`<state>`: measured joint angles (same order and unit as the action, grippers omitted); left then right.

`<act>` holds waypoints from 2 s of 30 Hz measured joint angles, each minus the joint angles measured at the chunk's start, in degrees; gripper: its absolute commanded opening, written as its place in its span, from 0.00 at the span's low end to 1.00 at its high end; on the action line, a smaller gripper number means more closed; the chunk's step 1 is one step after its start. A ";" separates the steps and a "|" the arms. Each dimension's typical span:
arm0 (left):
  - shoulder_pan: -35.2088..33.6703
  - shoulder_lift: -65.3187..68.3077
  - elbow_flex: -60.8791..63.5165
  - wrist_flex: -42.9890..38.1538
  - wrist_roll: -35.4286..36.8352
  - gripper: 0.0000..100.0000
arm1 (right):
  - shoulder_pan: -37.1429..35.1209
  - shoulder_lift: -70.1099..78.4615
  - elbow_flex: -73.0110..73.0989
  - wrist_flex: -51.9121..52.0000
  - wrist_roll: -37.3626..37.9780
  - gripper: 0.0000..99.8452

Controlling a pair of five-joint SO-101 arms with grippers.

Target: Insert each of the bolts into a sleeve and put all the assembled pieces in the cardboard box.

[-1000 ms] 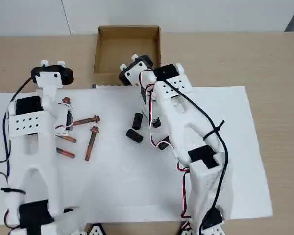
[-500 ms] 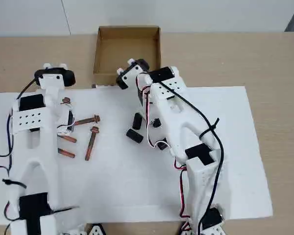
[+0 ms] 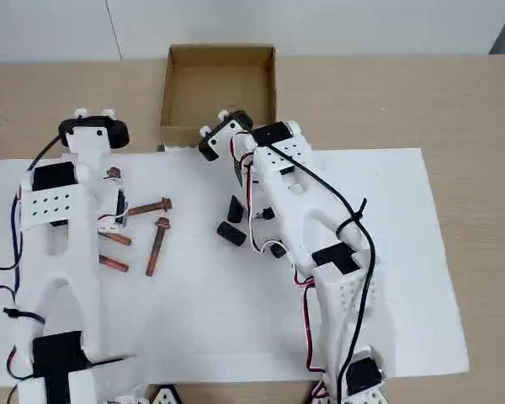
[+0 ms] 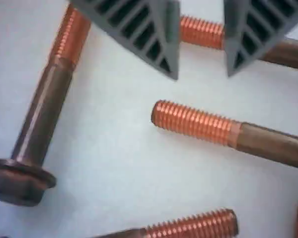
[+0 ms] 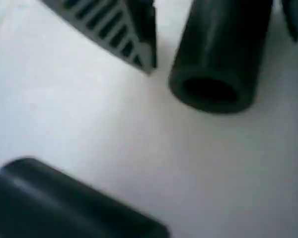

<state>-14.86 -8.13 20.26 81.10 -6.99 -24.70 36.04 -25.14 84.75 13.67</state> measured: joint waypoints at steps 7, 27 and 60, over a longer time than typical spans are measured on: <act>0.00 0.00 0.00 0.00 0.00 0.06 | 0.53 0.09 -0.53 -0.62 0.00 0.03; 0.97 0.88 -6.42 4.04 -1.76 0.02 | 3.87 -13.63 -0.44 10.29 0.00 0.00; 4.57 38.24 -41.05 16.79 -48.18 0.08 | 18.37 -16.79 -0.44 11.52 0.09 0.00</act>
<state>-10.29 30.11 -20.79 97.89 -55.16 -6.33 19.25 -25.58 96.26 13.76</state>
